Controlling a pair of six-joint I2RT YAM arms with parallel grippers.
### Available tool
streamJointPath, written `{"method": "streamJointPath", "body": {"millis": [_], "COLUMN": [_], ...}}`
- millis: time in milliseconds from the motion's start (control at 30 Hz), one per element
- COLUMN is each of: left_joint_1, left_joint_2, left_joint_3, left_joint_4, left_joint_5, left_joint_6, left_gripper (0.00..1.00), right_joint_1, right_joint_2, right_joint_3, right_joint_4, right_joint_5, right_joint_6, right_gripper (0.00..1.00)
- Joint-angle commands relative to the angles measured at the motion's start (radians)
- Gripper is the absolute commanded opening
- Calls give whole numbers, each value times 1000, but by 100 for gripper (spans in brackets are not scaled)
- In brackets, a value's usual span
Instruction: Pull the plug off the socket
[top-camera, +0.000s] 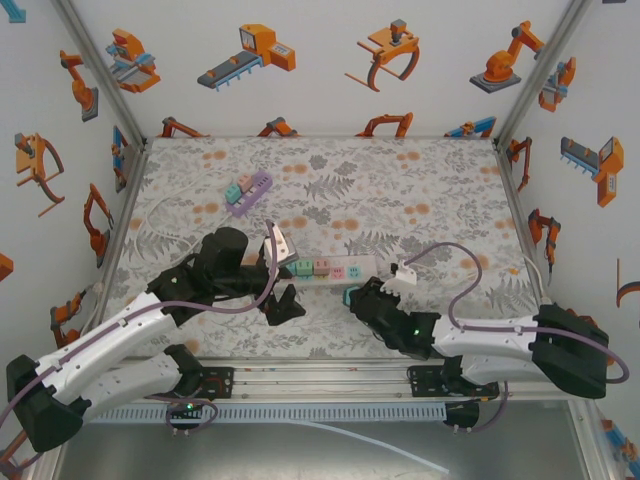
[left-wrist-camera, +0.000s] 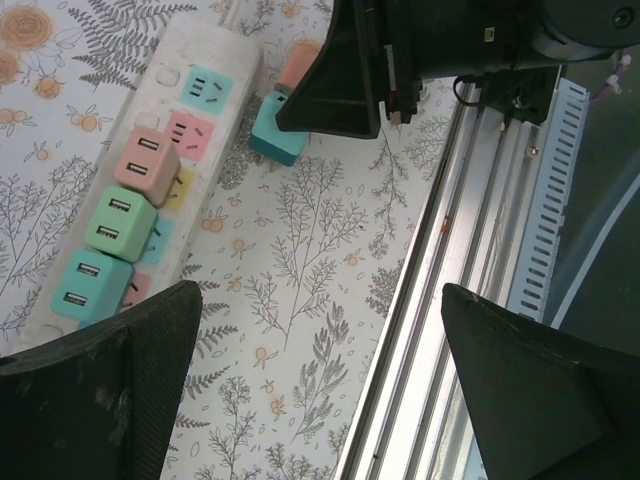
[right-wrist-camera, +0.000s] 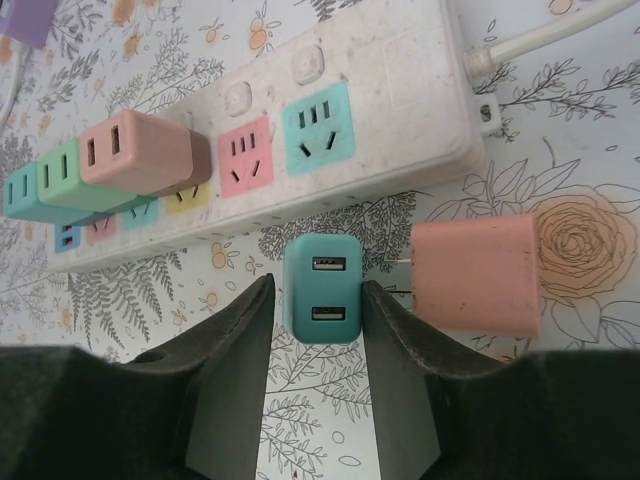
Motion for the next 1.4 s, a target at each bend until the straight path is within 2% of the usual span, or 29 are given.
{"method": "streamJointPath", "body": {"millis": [0,133,333,467,567,633,700,767,900,1000,1167,1367], "left_joint_1": [-5,-5,-5,-4,2,9,28,54,131,196,269,325], "left_joint_2": [-13,-16,-32,-44,-44,-45,-53,-60,-84,-93,-65,-25], "left_joint_3": [11,12,2,-19,-18,-18,-24,-34,-74,-98,-121,-147], "left_joint_4": [4,4,5,42,40,30,29,30,53,46,34,47], "left_joint_5": [-22,-56,-159,-257,-367,-422,-463,-486,-540,-565,-600,-572], "left_joint_6": [0,-7,-27,-86,-133,-160,-195,-228,-327,-401,-509,-548], "left_gripper": [97,97,97,97,98,98,98,98,98,98,98,100], "right_joint_1": [6,5,5,4,2,-13,-55,-123,-311,-397,-481,-489], "right_joint_2": [-42,-96,-172,-191,-187,-185,-183,-181,-165,-119,12,210], "right_joint_3": [-13,-12,-7,13,28,39,59,80,125,214,391,611], "right_joint_4": [-49,-90,-59,29,155,231,265,265,242,139,-102,-352], "right_joint_5": [71,96,138,170,166,118,-19,-192,-631,-869,-1165,-1288], "right_joint_6": [-3,-26,-177,-438,-723,-931,-1124,-1239,-1372,-1501,-1709,-1933], "right_gripper": [41,41,40,42,49,53,54,55,55,54,55,55]}}
